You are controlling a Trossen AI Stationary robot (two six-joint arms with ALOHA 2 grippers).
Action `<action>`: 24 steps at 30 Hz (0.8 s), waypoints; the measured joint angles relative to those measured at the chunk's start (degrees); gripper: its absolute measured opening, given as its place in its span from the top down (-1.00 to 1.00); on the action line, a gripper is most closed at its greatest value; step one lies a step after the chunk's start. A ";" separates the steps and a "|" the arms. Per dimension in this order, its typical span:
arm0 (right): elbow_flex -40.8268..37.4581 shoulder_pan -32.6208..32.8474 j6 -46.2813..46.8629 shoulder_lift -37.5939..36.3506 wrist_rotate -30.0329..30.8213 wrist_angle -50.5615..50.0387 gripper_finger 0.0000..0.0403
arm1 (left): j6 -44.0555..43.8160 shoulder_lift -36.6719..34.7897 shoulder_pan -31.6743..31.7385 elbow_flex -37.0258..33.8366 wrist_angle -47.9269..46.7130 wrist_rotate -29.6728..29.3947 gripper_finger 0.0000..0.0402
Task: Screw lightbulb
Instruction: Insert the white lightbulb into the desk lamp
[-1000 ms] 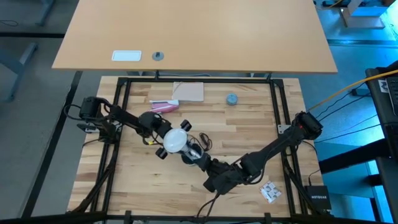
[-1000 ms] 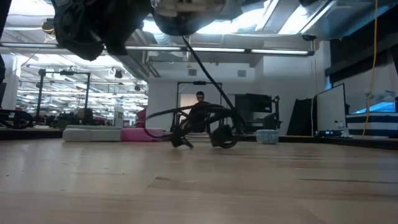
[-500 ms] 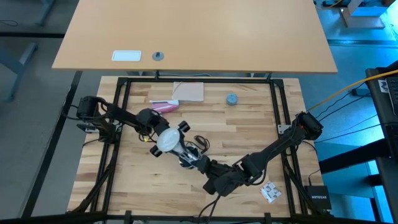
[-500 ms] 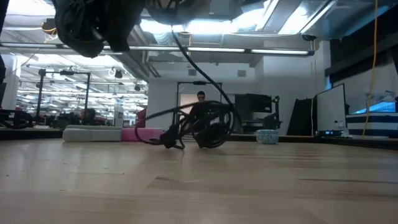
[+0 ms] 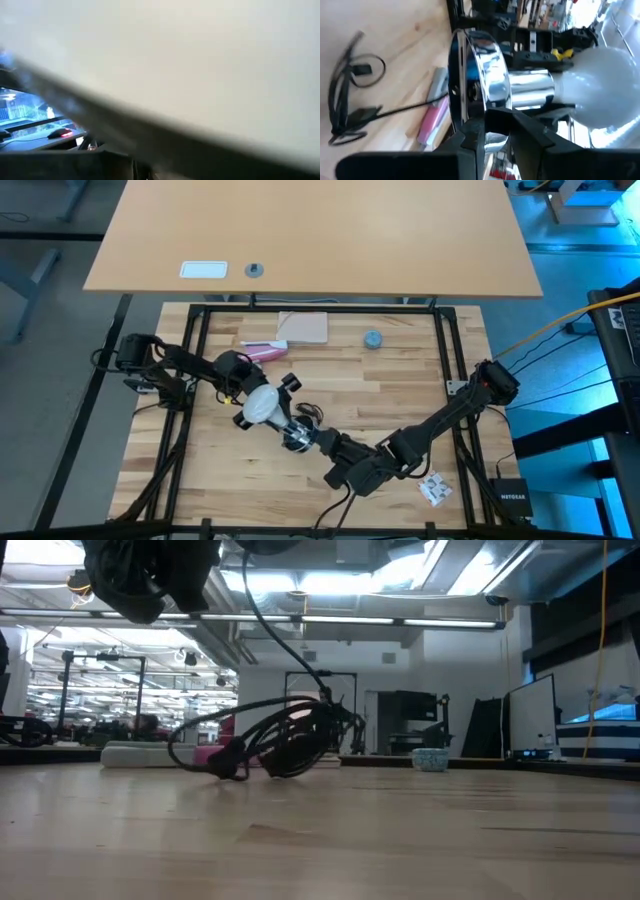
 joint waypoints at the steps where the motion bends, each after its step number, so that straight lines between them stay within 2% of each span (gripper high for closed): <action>1: 0.00 0.00 0.22 0.00 0.88 0.00 0.60 | 0.02 0.00 0.00 0.00 0.03 -0.07 0.25; 10: -0.04 -1.37 6.14 -0.17 1.03 0.08 0.70 | 0.08 0.00 0.00 -0.07 0.35 0.06 0.25; 17: -0.07 -2.39 10.55 -0.17 1.57 -0.83 0.64 | -0.12 0.00 0.00 -0.09 0.38 0.05 0.25; 24: -0.09 -3.40 18.52 -0.20 2.80 -3.24 0.71 | -0.56 -0.02 0.00 -0.15 0.38 -1.29 0.25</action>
